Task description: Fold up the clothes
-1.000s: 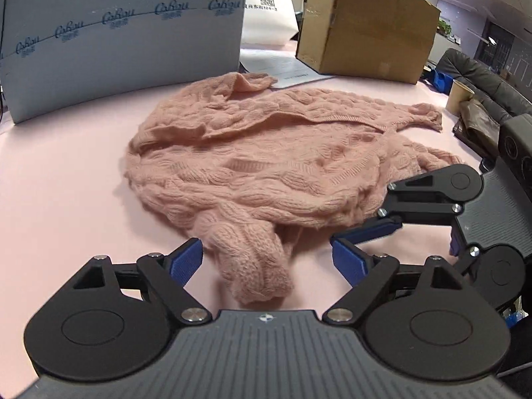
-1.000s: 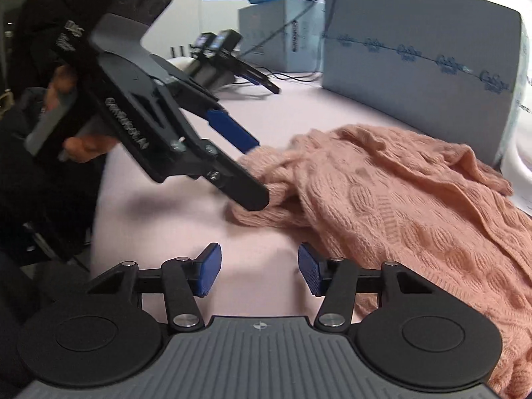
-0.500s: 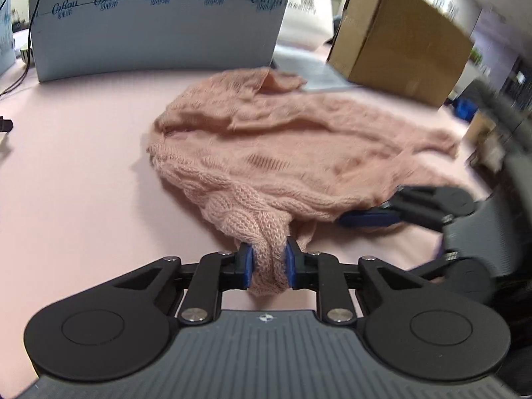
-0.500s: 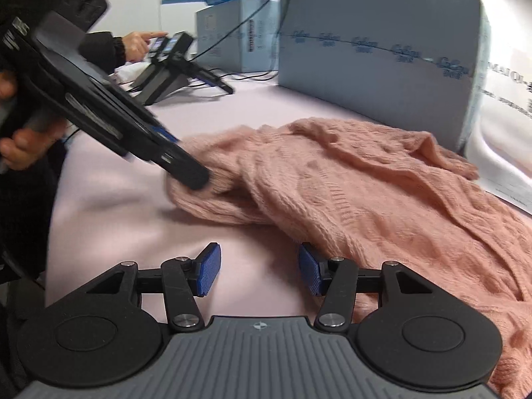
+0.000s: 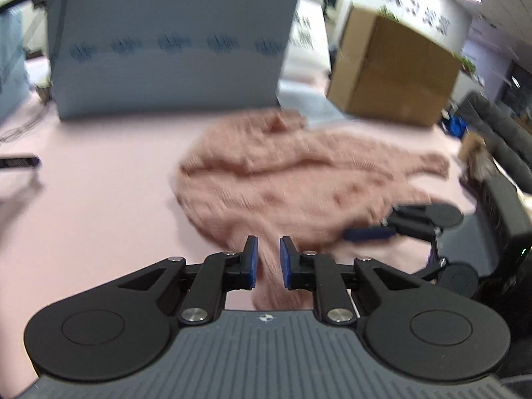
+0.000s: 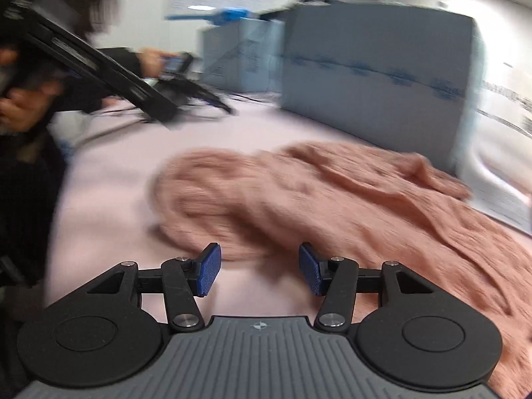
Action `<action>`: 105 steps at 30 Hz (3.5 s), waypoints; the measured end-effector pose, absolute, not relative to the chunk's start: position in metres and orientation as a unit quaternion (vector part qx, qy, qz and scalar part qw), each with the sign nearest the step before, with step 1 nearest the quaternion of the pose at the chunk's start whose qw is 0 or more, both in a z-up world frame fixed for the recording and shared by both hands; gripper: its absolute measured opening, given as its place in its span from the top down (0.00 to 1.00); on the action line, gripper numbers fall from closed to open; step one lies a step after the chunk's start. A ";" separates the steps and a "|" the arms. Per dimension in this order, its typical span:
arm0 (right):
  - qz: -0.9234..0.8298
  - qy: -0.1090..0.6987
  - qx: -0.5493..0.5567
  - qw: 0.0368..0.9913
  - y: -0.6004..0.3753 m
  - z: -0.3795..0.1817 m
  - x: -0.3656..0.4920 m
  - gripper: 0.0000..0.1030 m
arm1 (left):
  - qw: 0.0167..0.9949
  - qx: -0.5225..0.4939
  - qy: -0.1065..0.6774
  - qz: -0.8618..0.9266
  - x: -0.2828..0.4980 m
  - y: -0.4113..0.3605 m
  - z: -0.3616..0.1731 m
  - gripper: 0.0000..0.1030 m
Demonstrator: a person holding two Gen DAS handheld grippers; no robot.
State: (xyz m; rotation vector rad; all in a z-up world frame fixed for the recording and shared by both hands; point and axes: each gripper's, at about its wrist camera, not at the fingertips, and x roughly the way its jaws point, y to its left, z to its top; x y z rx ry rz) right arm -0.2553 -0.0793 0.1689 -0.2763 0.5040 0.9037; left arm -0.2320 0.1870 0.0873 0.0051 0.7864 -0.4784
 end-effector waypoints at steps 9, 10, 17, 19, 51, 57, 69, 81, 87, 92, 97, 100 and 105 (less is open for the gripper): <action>0.481 0.223 -0.216 0.820 -0.045 0.161 -0.256 0.81 | 0.904 0.005 0.350 -0.246 -0.243 0.181 0.083 0.27; 0.477 0.233 -0.205 0.822 -0.042 0.161 -0.252 0.94 | 0.907 0.004 0.345 -0.243 -0.243 0.181 0.084 0.27; 0.524 0.208 -0.155 0.812 -0.051 0.201 -0.287 0.95 | 0.921 -0.006 0.319 -0.225 -0.247 0.196 0.090 0.26; 0.540 0.189 -0.174 0.802 -0.049 0.214 -0.308 0.95 | 0.923 -0.008 0.315 -0.222 -0.248 0.199 0.093 0.26; 0.482 0.335 -0.016 0.810 -0.064 0.167 -0.287 0.73 | 0.895 -0.021 0.406 -0.184 -0.204 0.195 0.030 0.37; 0.518 0.319 -0.029 0.793 -0.049 0.168 -0.300 0.97 | 0.898 0.000 0.404 -0.176 -0.207 0.184 0.032 0.92; 0.447 0.264 -0.034 0.854 -0.109 0.199 -0.303 0.95 | 0.905 0.021 0.400 -0.146 -0.234 0.197 0.051 0.72; 0.114 0.232 0.037 0.965 -0.260 0.216 -0.296 0.43 | 0.934 0.077 0.307 -0.165 -0.110 0.118 0.106 0.12; 0.123 0.274 0.015 0.954 -0.283 0.203 -0.336 0.35 | 0.906 0.105 0.384 -0.142 -0.053 0.076 0.037 0.25; 0.159 0.271 -0.017 0.949 -0.264 0.197 -0.378 0.35 | 0.912 0.068 0.375 -0.150 -0.050 0.088 0.022 0.19; 0.207 0.267 -0.074 0.938 -0.222 0.187 -0.385 0.36 | 0.922 0.079 0.353 -0.134 -0.055 0.081 0.015 0.13; 0.146 0.290 -0.133 0.937 -0.206 0.165 -0.371 0.52 | 0.924 0.074 0.349 -0.136 -0.056 0.086 0.016 0.12; 0.099 0.269 -0.053 0.957 -0.234 0.173 -0.371 0.94 | 0.926 0.074 0.343 -0.140 -0.056 0.089 0.015 0.11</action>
